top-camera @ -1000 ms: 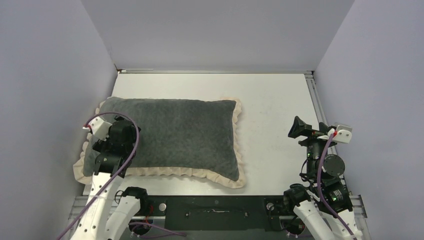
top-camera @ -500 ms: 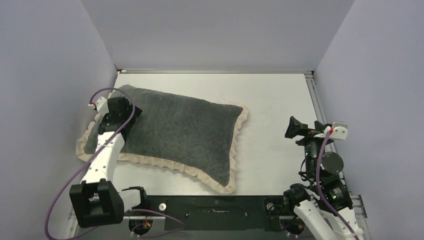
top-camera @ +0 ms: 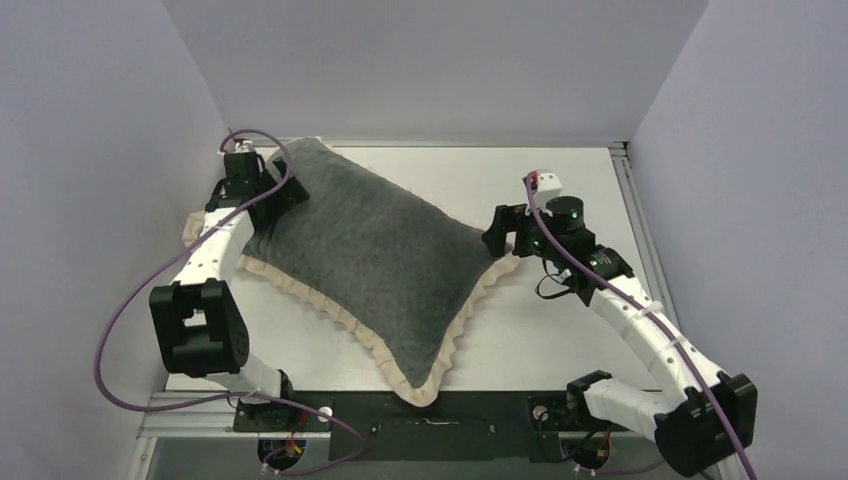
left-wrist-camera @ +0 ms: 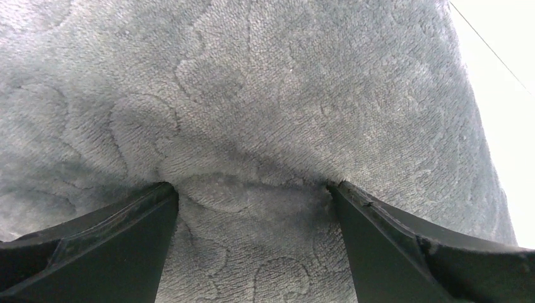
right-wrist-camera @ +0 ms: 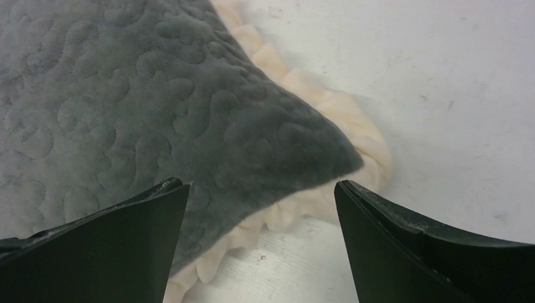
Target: Remove the pillowcase from the pillow
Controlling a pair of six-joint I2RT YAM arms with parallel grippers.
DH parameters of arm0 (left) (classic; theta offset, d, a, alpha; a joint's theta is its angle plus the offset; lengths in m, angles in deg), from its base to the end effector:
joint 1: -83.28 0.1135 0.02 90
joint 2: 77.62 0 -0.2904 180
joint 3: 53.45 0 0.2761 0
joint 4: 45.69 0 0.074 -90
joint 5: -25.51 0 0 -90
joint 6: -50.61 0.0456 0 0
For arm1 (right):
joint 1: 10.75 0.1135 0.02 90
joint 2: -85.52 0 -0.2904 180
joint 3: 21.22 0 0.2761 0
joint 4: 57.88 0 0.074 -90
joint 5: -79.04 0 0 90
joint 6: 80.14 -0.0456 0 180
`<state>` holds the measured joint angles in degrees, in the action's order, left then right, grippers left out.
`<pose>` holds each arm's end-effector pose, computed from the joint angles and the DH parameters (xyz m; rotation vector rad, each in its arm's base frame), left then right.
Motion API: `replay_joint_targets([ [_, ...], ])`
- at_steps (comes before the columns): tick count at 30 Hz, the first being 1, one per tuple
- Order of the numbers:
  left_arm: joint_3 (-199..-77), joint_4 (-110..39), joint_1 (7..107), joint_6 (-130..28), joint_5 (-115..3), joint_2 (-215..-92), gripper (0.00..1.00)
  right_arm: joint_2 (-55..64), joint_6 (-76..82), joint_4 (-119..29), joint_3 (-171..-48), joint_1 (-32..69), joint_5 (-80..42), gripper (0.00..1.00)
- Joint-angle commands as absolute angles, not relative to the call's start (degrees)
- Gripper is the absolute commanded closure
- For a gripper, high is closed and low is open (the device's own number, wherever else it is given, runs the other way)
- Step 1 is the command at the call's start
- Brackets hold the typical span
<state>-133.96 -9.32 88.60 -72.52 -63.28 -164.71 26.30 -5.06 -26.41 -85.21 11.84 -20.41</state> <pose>0.3656 0.0331 0.2904 -0.7589 2.2089 -0.2683 0.2306 0.1040 0.3325 -0.2444 2.0648 0.5741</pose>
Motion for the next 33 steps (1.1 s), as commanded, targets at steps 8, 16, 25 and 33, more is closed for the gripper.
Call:
replay_joint_targets([
  [8,-148.8,-4.19,75.83,-63.45,-50.38,-176.57,0.04,10.83,-12.69,-36.24,-94.48,13.42,-33.41,0.1],
  [16,-158.86,-4.07,66.17,-57.04,-47.1,-182.66,0.04,3.93,-12.07,-30.36,-103.3,12.97,-34.77,0.1],
  [25,-160.49,-2.35,62.98,-55.33,-49.57,-175.65,0.04,4.17,-14.0,-31.61,-104.33,6.1,-39.53,0.1],
  [33,-151.51,2.66,62.98,-54.71,-58.4,-156.94,0.04,4.3,-24.13,-45.74,-95.62,-3.98,-50.33,0.1],
])
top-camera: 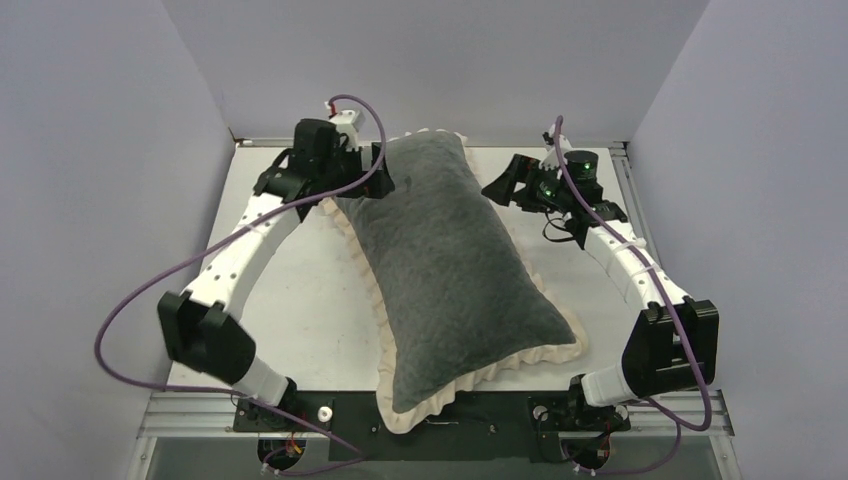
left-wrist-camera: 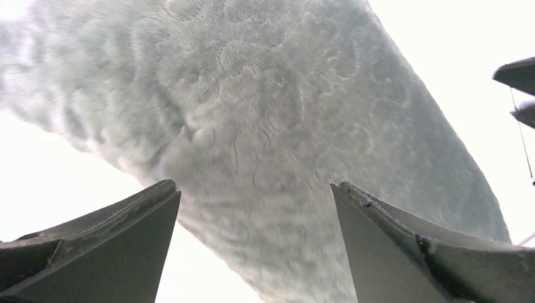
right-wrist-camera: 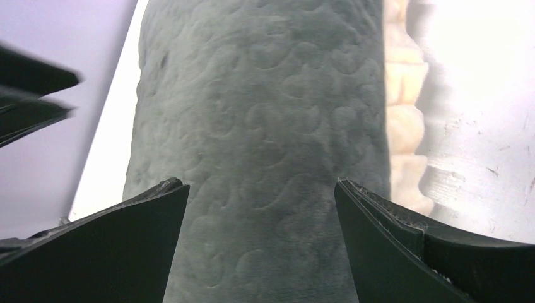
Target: Remove the pillowcase from the pillow
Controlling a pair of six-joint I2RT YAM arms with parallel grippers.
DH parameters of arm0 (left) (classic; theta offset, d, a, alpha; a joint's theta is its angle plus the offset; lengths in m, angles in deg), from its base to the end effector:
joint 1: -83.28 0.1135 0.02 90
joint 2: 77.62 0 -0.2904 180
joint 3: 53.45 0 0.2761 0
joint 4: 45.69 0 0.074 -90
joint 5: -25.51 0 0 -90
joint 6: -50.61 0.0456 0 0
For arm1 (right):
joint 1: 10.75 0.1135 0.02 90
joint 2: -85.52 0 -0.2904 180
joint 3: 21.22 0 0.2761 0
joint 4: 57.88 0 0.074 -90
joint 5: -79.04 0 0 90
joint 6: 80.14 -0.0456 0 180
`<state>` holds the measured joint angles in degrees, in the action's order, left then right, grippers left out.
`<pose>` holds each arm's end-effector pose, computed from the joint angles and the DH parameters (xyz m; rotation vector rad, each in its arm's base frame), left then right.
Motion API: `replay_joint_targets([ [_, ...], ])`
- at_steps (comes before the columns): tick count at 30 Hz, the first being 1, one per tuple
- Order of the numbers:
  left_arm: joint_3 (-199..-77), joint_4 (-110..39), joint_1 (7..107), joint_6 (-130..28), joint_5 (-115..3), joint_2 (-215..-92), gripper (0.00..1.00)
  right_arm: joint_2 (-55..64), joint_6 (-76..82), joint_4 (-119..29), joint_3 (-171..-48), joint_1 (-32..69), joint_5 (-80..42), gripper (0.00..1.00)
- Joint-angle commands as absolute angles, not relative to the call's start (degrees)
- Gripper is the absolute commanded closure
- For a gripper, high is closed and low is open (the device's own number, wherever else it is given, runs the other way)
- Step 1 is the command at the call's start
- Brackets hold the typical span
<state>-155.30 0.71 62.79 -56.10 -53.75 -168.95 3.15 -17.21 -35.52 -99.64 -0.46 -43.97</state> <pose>0.3665 -0.1460 0.3846 0.1814 2.2354 -0.5646 0.3473 0.0883 0.3326 -0.0744 2.0918 0.9874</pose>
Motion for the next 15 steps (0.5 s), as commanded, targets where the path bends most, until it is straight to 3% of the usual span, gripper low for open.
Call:
replay_joint_targets([
  [1,-149.48,2.89,62.98,-54.35,-59.24,-154.41,0.04,3.93,-25.44,-47.7,-94.79,-5.04,-51.08,0.1],
  [15,-117.35,-1.39,62.97,-53.37,-64.7,-122.11,0.04,-11.81,-36.73,-66.06,-90.82,-5.8,-63.84,0.1],
])
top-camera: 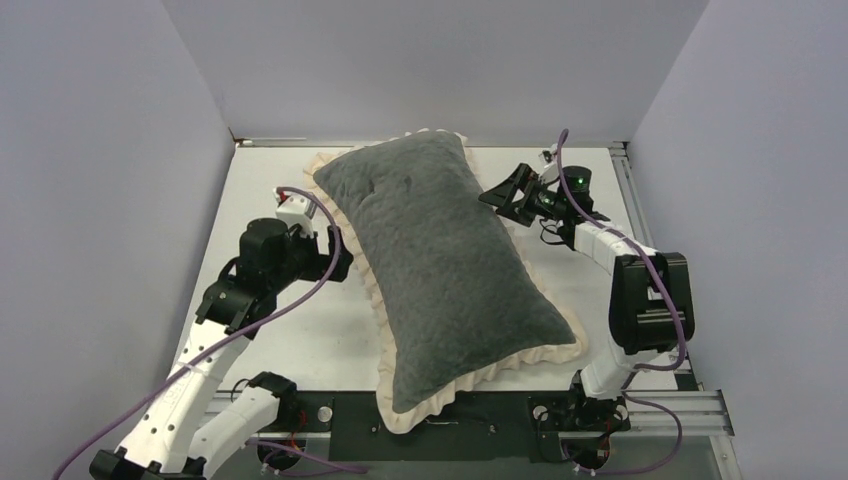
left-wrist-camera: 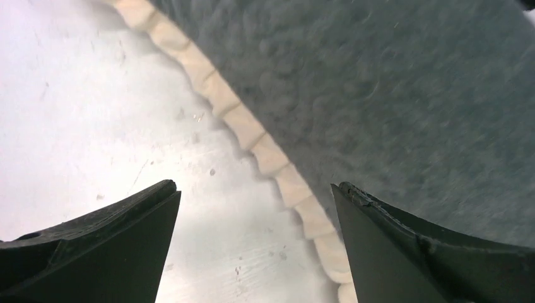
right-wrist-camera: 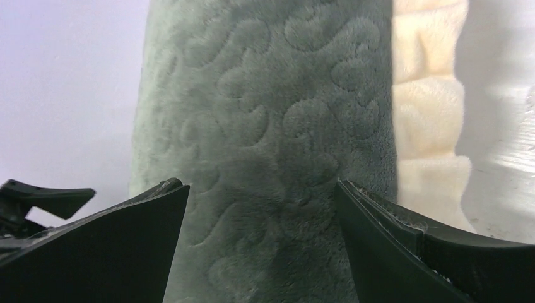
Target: Remove the pillowcase from the pillow
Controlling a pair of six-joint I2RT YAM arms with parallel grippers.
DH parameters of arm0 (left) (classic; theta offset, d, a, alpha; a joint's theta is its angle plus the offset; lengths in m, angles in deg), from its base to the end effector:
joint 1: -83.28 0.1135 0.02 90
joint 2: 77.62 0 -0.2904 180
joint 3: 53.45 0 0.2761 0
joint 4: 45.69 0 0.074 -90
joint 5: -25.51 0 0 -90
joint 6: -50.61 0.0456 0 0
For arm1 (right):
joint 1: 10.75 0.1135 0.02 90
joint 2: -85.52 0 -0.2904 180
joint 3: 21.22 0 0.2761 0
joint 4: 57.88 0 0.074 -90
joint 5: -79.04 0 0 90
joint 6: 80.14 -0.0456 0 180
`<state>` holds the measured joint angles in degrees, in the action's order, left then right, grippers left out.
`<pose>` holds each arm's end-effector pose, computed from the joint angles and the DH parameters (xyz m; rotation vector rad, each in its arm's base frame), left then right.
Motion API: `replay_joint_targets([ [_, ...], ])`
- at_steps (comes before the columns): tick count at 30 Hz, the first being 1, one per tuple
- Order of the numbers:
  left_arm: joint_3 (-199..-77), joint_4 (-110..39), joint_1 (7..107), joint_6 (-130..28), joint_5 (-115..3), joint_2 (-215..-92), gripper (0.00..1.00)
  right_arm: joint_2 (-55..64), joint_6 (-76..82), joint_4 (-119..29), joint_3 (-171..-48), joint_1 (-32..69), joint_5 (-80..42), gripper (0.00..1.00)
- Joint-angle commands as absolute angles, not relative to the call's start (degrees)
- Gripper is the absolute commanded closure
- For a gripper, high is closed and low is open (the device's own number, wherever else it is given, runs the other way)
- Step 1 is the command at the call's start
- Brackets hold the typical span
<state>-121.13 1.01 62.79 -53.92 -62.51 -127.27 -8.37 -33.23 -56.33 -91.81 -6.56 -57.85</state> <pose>0.1863 -0.0713 0.3629 0.1304 2.0926 -0.4086 0.3852 0.0616 0.2498 0.1459 2.1055 1.3291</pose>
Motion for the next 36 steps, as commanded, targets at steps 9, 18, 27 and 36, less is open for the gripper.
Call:
replay_joint_targets([
  [9,-113.26,-1.86,63.22,-52.84,-69.34,-115.79,0.04,-23.19,-49.69,-88.77,-88.73,-0.38,-72.45,0.18],
  [18,-112.32,-1.82,63.25,-53.43,-70.48,-112.83,0.04,-22.79,-59.34,-100.26,-91.34,0.83,-73.55,0.95],
  [27,-112.26,-1.41,62.81,-53.54,-72.77,-112.69,0.04,-12.12,-34.72,-60.71,-110.87,-0.75,-63.46,0.95],
  [36,-112.23,-1.37,62.36,-53.67,-73.88,-113.13,0.04,-8.64,-18.32,-33.59,-132.8,-1.37,-47.55,0.95],
])
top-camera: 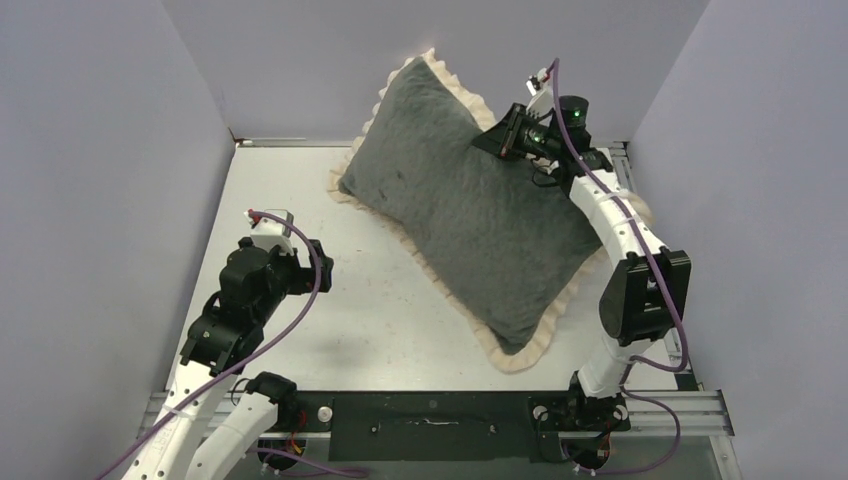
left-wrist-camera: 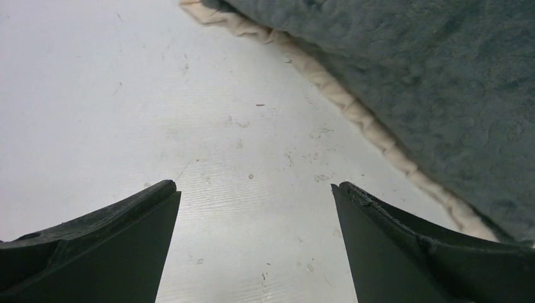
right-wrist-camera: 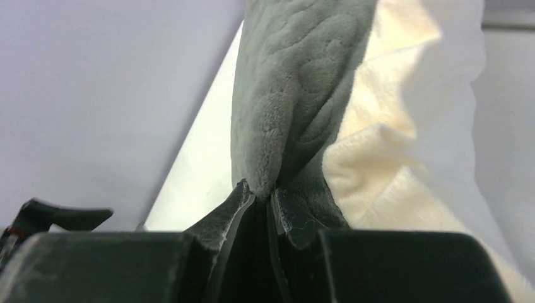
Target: Remove the pillowcase from the pillow
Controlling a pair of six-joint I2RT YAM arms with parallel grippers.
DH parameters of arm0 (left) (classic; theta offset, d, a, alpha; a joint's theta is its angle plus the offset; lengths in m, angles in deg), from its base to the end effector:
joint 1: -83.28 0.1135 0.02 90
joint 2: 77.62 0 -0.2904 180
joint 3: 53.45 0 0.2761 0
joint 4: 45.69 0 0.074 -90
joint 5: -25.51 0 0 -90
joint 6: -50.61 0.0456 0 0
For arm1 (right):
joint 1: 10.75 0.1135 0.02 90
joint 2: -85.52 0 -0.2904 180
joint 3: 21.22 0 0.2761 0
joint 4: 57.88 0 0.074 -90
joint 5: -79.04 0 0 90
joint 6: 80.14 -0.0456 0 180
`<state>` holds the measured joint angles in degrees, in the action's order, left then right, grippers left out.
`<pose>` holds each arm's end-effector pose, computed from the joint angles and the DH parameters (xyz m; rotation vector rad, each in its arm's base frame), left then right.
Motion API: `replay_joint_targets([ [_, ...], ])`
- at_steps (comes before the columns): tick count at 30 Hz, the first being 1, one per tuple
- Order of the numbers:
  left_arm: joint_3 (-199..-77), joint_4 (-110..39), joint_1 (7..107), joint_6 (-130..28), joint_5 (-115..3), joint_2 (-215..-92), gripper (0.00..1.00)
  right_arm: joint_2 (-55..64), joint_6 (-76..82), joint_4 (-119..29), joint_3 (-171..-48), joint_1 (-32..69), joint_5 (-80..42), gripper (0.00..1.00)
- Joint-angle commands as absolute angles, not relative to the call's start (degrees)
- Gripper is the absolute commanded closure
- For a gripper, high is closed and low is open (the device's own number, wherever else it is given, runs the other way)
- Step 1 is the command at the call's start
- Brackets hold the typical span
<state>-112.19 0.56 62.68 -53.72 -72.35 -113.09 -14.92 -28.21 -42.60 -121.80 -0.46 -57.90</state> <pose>0.1397 -0.0458 0.3446 0.0183 1.9772 -0.2631 0.4370 0.1132 0.3723 -0.1536 1.9549 1.3205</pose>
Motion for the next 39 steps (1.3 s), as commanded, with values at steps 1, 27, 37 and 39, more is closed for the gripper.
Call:
replay_joint_targets([
  [1,-112.23,-1.35,62.36,-53.72,-73.95,-113.09,0.04,-8.27,-16.63,-31.44,-134.86,-1.3,-45.13,0.95],
  [27,-112.23,-0.6,62.87,-54.65,-78.96,-111.08,0.04,-20.37,-11.53,-29.63,-133.95,40.99,-6.27,0.84],
  [37,-111.97,-0.83,62.98,-55.47,-82.85,-108.36,0.04,-18.97,-6.79,-25.89,-142.75,45.12,-11.56,0.1],
  [39,-111.92,-0.8,63.06,-55.47,-82.86,-108.48,0.04,-16.97,-5.98,-25.08,-140.98,44.19,-7.71,0.1],
])
